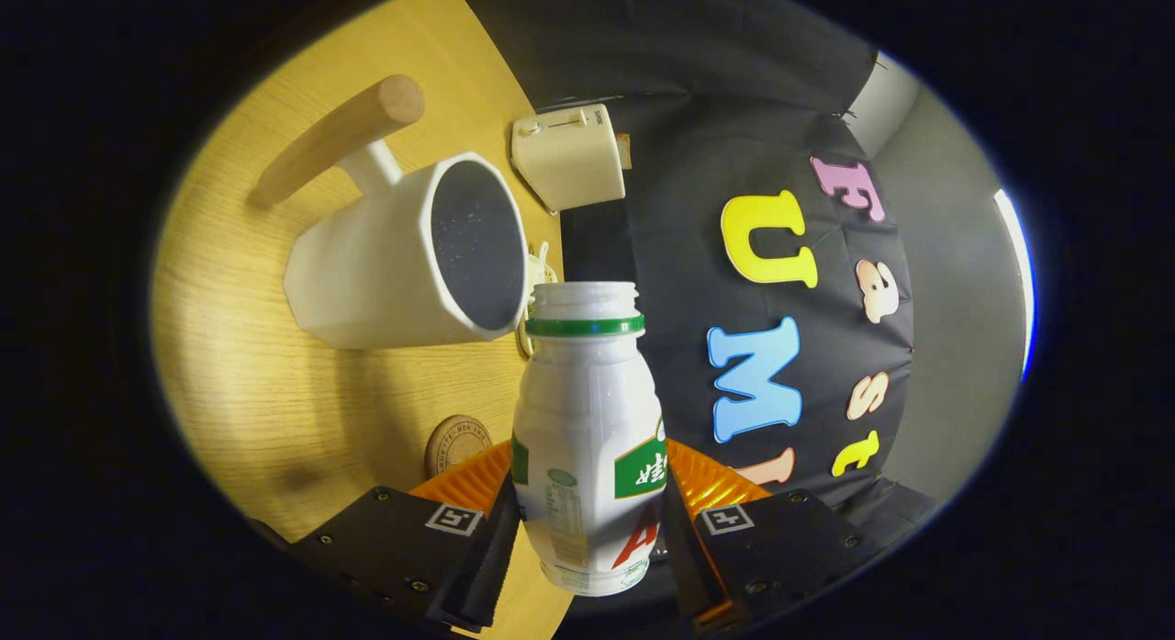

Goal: Take the bottle from table, then pour the juice into the cup, finally place the bottle on the coaster

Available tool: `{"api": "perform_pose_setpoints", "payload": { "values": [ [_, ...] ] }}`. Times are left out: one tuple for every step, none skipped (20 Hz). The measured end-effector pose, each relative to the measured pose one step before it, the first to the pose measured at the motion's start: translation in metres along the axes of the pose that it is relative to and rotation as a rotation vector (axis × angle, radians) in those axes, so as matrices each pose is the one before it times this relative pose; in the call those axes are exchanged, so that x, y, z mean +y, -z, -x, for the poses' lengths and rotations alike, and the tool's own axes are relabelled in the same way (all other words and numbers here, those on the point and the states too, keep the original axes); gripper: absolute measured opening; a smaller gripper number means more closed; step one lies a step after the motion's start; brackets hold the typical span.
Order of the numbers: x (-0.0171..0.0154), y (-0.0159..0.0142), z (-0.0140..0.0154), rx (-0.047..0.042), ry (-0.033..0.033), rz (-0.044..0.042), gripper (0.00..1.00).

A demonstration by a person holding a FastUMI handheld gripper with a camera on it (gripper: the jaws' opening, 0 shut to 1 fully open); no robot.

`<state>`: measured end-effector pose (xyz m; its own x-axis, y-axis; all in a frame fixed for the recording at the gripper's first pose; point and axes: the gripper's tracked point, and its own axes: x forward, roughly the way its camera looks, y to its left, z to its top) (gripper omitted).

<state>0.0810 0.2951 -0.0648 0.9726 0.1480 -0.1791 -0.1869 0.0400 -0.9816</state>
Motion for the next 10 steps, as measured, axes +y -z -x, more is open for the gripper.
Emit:
{"api": "perform_pose_setpoints", "payload": {
  "values": [
    [-0.00012,-0.00117,-0.00170,-0.00092,0.00412,0.00819,0.71],
    [-0.00217,-0.00071,0.00073,-0.00072,0.00230,0.01212,0.71],
    [-0.00213,0.00022,-0.00111,0.00080,0.00564,0.01216,0.71],
    [-0.00064,-0.00024,-0.00125,0.00044,0.00275,0.01061,0.71],
    [0.00002,0.00072,-0.00036,0.00203,-0.00139,0.00692,0.71],
    [0.00014,0.00024,-0.00013,-0.00035,-0.00261,0.00544,0.71],
    [0.00053,0.00088,0.00022,0.00018,0.00037,0.00576,0.71],
    [-0.00154,-0.00021,-0.00010,0.00079,0.00125,0.00862,0.71],
    [-0.00025,-0.00029,0.00021,0.00069,0.00206,0.00987,0.71],
    [0.00017,-0.00048,0.00003,0.00109,0.00234,0.00976,0.71]
  ]
}}
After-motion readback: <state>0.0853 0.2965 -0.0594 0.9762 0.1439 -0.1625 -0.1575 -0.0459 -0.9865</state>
